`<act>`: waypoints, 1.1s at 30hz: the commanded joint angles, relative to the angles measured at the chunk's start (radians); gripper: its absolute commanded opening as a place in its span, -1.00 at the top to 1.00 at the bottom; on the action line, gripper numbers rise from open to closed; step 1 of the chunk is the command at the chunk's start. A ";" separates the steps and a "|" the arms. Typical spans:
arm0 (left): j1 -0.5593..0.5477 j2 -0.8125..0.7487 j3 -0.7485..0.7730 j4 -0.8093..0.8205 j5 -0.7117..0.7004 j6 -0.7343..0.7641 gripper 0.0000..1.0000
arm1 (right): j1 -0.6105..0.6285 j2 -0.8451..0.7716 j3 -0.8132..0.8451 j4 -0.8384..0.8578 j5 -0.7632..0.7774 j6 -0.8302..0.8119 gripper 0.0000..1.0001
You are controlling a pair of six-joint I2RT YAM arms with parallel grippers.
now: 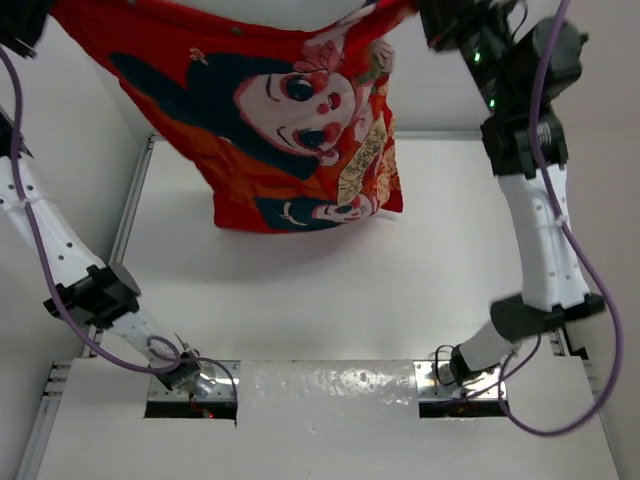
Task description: Put the pillow into the pillowcase
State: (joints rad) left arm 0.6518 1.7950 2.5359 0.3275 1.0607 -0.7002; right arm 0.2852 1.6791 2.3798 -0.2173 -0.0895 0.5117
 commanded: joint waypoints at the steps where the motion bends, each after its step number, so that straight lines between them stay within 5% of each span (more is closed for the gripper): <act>1: -0.022 -0.210 -0.405 -0.077 -0.105 0.118 1.00 | -0.029 -0.290 -0.437 0.296 0.154 -0.011 1.00; 2: -0.036 -0.259 -0.662 0.020 -0.126 0.170 1.00 | -0.030 -0.291 -0.600 0.330 0.166 -0.003 1.00; 3: -0.038 -0.269 -0.648 0.028 -0.137 0.144 1.00 | -0.047 -0.236 -0.514 0.147 0.148 -0.018 1.00; 4: 0.000 -0.176 -0.546 0.003 -0.093 0.095 1.00 | -0.052 -0.172 -0.208 0.046 0.128 -0.033 1.00; 5: 0.024 -0.101 -0.217 0.008 -0.075 -0.052 1.00 | -0.054 -0.065 -0.065 -0.014 0.116 -0.047 1.00; 7: 0.089 0.111 0.100 0.066 -0.083 -0.166 1.00 | -0.054 -0.026 0.129 0.022 0.108 -0.044 1.00; 8: 0.092 0.118 0.133 0.070 -0.067 -0.162 1.00 | -0.052 -0.045 0.086 0.047 0.117 -0.048 1.00; 9: 0.063 0.045 0.045 0.020 -0.039 -0.104 1.00 | -0.052 -0.147 -0.023 0.070 0.126 -0.058 1.00; 10: 0.042 -0.026 -0.264 -0.039 -0.012 -0.047 1.00 | -0.054 -0.213 -0.346 0.122 0.152 -0.053 1.00; 11: 0.023 -0.148 -0.417 0.020 -0.016 0.009 1.00 | -0.055 -0.287 -0.482 0.239 0.171 -0.042 1.00; 13: 0.038 -0.154 -0.502 0.088 -0.036 -0.002 1.00 | -0.078 -0.234 -0.394 0.140 0.159 -0.045 1.00; 15: 0.098 0.034 -0.042 0.035 -0.031 -0.089 1.00 | -0.086 -0.147 -0.138 0.010 0.145 -0.084 1.00; 17: 0.156 0.122 0.259 0.209 -0.080 -0.261 1.00 | -0.086 -0.090 0.070 0.057 0.143 -0.081 1.00; 18: 0.152 0.094 0.236 0.219 -0.061 -0.252 1.00 | -0.086 -0.108 0.052 0.064 0.145 -0.078 1.00; 19: 0.113 0.034 0.007 0.080 0.021 -0.199 1.00 | -0.086 -0.199 -0.138 0.076 0.145 -0.072 1.00; 20: 0.067 -0.041 -0.181 -0.005 0.039 0.015 1.00 | -0.086 -0.261 -0.297 0.178 0.146 -0.050 1.00; 22: -0.026 -0.267 -0.607 0.051 -0.061 0.158 1.00 | -0.087 -0.318 -0.624 0.280 0.155 0.031 1.00; 23: -0.006 -0.229 -0.553 0.064 -0.068 0.131 1.00 | -0.095 -0.276 -0.558 0.200 0.133 0.024 1.00; 24: 0.018 -0.159 -0.388 0.030 -0.042 0.084 1.00 | -0.095 -0.224 -0.293 0.127 0.116 0.008 1.00; 25: 0.058 -0.069 0.038 0.053 -0.057 -0.062 1.00 | -0.096 -0.129 -0.152 0.092 0.109 0.001 1.00; 27: 0.195 0.088 0.315 0.266 -0.155 -0.209 1.00 | -0.095 -0.073 0.092 0.128 0.094 0.019 1.00; 29: 0.146 -0.044 0.153 0.277 -0.092 -0.187 1.00 | -0.096 -0.131 0.049 0.145 0.094 0.019 1.00; 30: 0.102 -0.131 -0.234 0.225 -0.014 -0.112 1.00 | -0.095 -0.192 -0.202 0.165 0.094 0.024 1.00; 32: -0.018 -0.328 -0.539 0.083 -0.075 0.282 1.00 | -0.096 -0.309 -0.515 0.336 0.106 0.074 1.00; 33: -0.029 -0.309 -0.552 -0.065 -0.131 0.371 1.00 | -0.098 -0.279 -0.511 0.302 0.126 0.064 1.00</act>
State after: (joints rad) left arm 0.6880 1.5570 2.1376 0.4480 1.0767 -0.6601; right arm 0.2268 1.4639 1.9816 -0.0757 -0.1059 0.5522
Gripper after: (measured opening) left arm 0.055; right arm 0.009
